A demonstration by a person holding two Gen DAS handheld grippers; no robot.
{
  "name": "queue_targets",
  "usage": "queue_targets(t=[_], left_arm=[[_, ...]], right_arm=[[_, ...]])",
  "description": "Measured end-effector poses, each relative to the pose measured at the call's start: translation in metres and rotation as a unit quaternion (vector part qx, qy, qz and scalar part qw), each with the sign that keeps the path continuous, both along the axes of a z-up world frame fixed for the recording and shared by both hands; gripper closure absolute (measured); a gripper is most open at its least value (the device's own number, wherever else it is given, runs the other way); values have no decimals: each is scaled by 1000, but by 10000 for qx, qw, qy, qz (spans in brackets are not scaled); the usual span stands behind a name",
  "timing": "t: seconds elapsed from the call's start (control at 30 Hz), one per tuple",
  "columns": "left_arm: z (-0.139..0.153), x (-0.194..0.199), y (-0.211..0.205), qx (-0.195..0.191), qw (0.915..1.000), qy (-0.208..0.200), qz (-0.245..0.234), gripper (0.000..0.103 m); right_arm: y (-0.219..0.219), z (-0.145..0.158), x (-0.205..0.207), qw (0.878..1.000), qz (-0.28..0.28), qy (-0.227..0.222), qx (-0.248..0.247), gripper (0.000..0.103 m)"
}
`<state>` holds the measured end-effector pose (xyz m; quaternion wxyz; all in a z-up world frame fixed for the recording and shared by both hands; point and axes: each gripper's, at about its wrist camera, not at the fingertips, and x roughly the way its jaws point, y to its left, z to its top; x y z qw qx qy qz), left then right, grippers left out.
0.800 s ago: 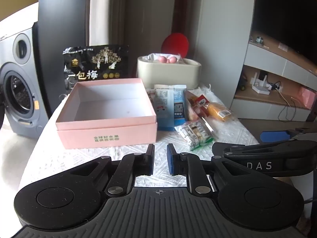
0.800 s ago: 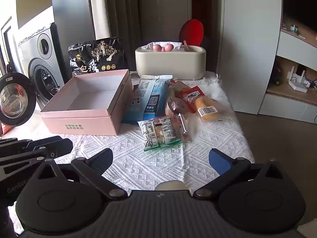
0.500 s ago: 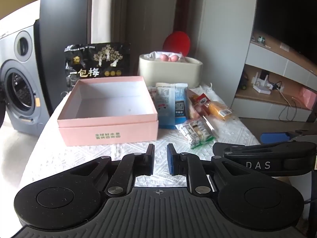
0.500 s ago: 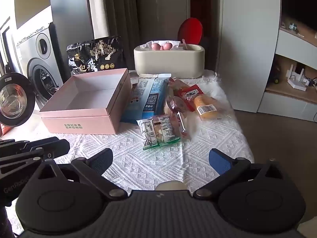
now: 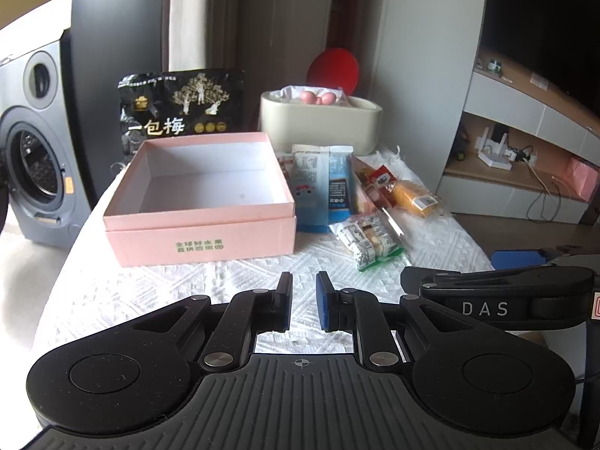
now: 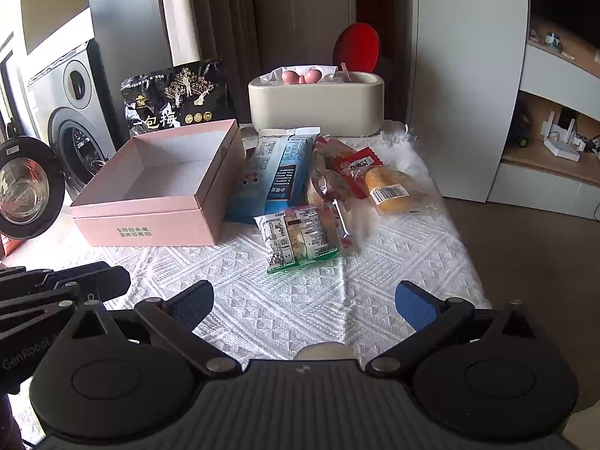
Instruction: Organize snacks
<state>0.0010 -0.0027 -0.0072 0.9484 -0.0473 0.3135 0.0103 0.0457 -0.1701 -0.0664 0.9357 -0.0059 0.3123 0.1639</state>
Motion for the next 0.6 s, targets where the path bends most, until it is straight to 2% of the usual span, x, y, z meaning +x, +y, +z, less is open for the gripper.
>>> queue_targets(t=[0.6], left_arm=[[0,0,0,-6,10000,30,-3,85]], right_arm=[[-2,-2,1,10000,7,32,2,0]])
